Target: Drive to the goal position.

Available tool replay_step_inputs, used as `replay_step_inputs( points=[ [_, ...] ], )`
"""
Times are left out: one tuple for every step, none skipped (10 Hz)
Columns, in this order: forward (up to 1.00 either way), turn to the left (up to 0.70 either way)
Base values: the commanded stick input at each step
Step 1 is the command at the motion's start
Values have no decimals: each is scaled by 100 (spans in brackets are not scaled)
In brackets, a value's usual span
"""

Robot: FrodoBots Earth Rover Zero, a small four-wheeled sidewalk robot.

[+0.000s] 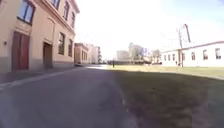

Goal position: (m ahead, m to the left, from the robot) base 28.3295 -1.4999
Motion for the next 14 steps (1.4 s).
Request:
replay_step_inputs(
  points=[
    [0, 0],
    [0, 0],
    [0, 0],
    [0, 0],
    [0, 0],
    [0, 0],
    [24, 0],
    [85, 0],
    [85, 0],
    [85, 0],
    [85, 0],
    [85, 0],
    [85, 0],
    [85, 0]
  ],
)
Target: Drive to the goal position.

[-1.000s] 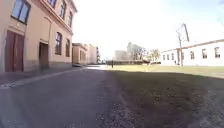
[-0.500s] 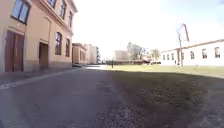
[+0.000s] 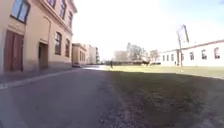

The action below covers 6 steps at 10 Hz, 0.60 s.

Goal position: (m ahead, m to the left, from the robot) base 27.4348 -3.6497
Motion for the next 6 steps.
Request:
replay_step_inputs(
  points=[
    [85, 0],
    [85, 0],
    [85, 0],
    [85, 3],
    [85, 34],
    [85, 34]
  ],
)
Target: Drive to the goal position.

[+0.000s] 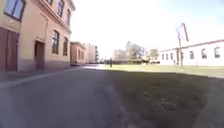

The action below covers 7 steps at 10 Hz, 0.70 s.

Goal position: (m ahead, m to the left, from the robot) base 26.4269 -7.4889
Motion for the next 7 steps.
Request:
replay_step_inputs(
  points=[
    [85, 34],
    [85, 34],
    [85, 34],
    [85, 21],
    [85, 0],
    [85, 0],
    [85, 0]
  ],
)
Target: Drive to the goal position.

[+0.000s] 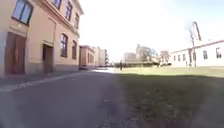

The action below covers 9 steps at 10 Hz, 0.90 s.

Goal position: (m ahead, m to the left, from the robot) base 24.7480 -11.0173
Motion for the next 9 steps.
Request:
replay_step_inputs(
  points=[
    [85, 0],
    [85, 0],
    [85, 0],
    [85, 0],
    [85, 0],
    [85, 0],
    [85, 0],
    [85, 0],
    [85, 0]
  ],
)
